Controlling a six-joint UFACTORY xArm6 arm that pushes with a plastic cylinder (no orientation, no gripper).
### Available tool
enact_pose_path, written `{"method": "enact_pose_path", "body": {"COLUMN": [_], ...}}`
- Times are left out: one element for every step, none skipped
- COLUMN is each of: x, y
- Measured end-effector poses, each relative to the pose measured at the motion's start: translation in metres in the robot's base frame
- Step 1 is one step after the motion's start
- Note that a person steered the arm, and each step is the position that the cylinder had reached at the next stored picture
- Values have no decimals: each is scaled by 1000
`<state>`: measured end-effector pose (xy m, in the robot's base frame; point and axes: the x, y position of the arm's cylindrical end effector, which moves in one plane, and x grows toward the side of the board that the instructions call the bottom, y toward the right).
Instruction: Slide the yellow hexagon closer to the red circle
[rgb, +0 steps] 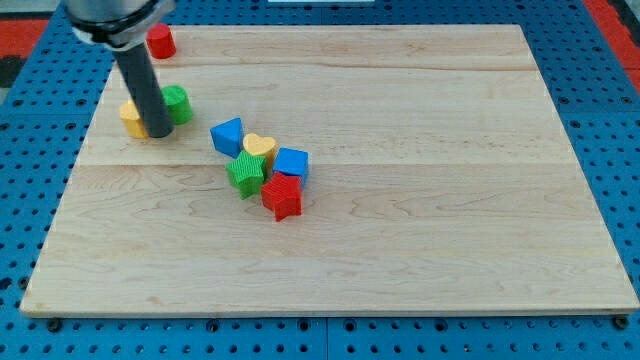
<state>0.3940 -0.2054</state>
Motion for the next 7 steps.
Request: {"method": "enact_pose_path", "body": {"x": [-33,-68,-39,7,-16,-44,-18], "y": [0,63,87,-8,-82,-52,-68]}}
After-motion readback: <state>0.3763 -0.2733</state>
